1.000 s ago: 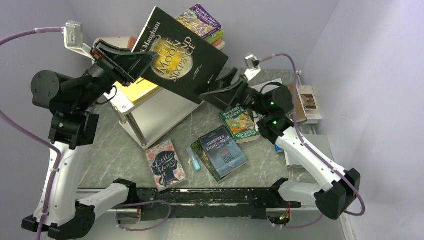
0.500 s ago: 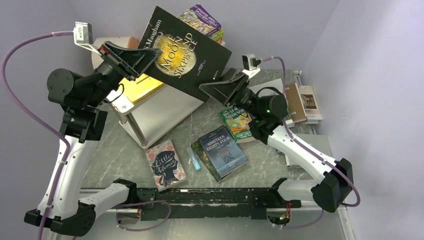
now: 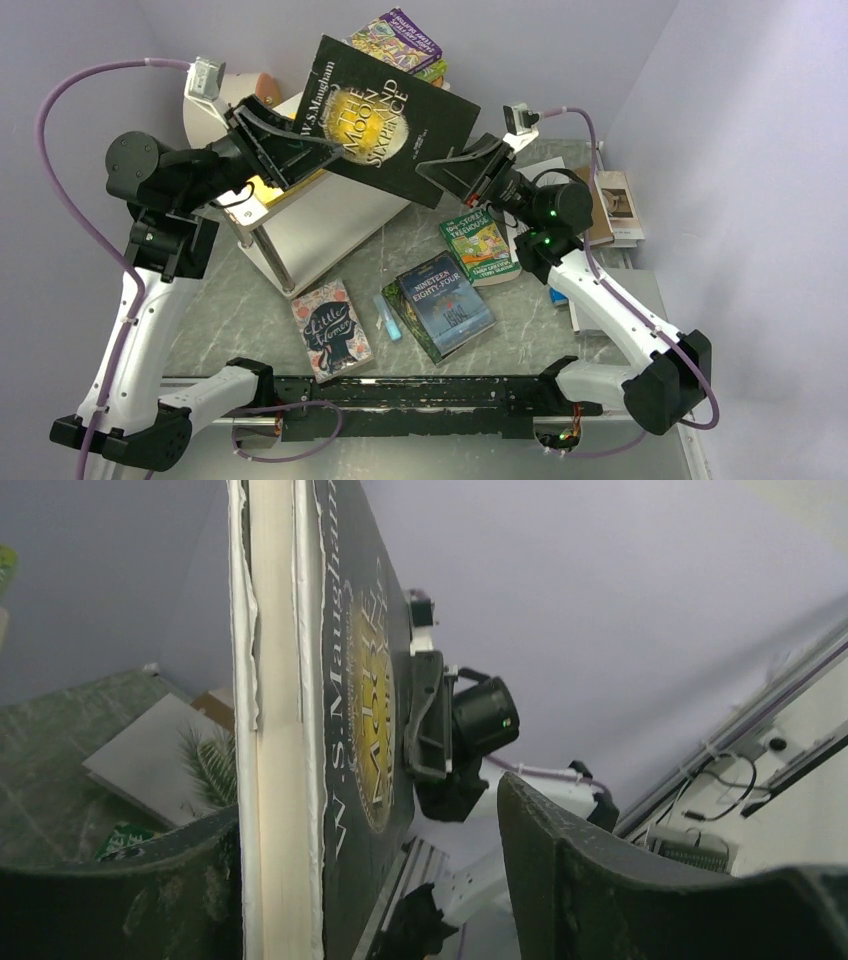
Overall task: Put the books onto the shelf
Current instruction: Pick up the book from the center of the board.
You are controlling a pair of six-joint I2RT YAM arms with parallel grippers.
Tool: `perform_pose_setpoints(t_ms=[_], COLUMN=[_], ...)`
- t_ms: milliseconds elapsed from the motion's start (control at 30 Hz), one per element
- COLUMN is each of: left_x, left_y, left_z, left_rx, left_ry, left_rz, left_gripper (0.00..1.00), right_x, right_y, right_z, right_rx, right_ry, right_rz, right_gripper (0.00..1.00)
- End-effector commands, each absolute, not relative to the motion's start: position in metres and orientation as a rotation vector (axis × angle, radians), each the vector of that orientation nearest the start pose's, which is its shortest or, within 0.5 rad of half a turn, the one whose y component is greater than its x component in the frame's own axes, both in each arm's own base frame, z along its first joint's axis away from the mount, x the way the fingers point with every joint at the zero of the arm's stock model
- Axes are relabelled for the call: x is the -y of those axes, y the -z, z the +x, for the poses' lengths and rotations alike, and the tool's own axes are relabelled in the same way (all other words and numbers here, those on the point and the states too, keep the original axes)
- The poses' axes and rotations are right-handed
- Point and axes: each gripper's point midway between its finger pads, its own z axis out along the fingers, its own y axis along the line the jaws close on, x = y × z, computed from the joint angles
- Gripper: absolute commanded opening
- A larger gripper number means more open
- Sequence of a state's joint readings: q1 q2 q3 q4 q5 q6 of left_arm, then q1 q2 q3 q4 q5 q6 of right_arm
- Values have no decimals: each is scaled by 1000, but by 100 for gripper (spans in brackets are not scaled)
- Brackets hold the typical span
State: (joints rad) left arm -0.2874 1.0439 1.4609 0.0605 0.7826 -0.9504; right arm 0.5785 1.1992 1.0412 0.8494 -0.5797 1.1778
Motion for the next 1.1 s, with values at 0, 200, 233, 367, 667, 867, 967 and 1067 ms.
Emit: perform_pose_setpoints(t_ms=[0, 200, 233, 367, 667, 867, 967, 1067], left_x=[220, 222, 222, 224, 230, 232, 232, 230], left_y=[-544, -534, -532, -529, -530, -528, -523, -521], left_z=[178, 188, 190, 199, 202, 205, 208, 213], left_rx=[-1365, -1378, -1380, -1382, -1374, -1366, -1381, -1389], left_ry=[1447, 1384, 1369, 1356, 1388, 1424, 1410, 1396], left_rz=[582, 633, 641, 656, 710, 692, 680, 644], left_gripper=[71, 69, 68, 67, 65, 30, 5, 5], right_x=[-273, -263, -261, -255, -257, -258, -260, -261], right_y=[-509, -512, -511, -499, -493, -491, -489, -487], right_z=[198, 209, 216, 231, 220, 222, 228, 234], right_rx=[-1058, -1172, -1214, -1306, -1258, -1275, -1304, -1327], right_ry=[-1826, -1765, -1744, -1712, -1779, -1742, -1748, -1744], right_rz=[-404, -417, -406, -379, -572, -596, -581, -559], right_gripper=[0, 0, 0, 0, 0, 0, 0, 9])
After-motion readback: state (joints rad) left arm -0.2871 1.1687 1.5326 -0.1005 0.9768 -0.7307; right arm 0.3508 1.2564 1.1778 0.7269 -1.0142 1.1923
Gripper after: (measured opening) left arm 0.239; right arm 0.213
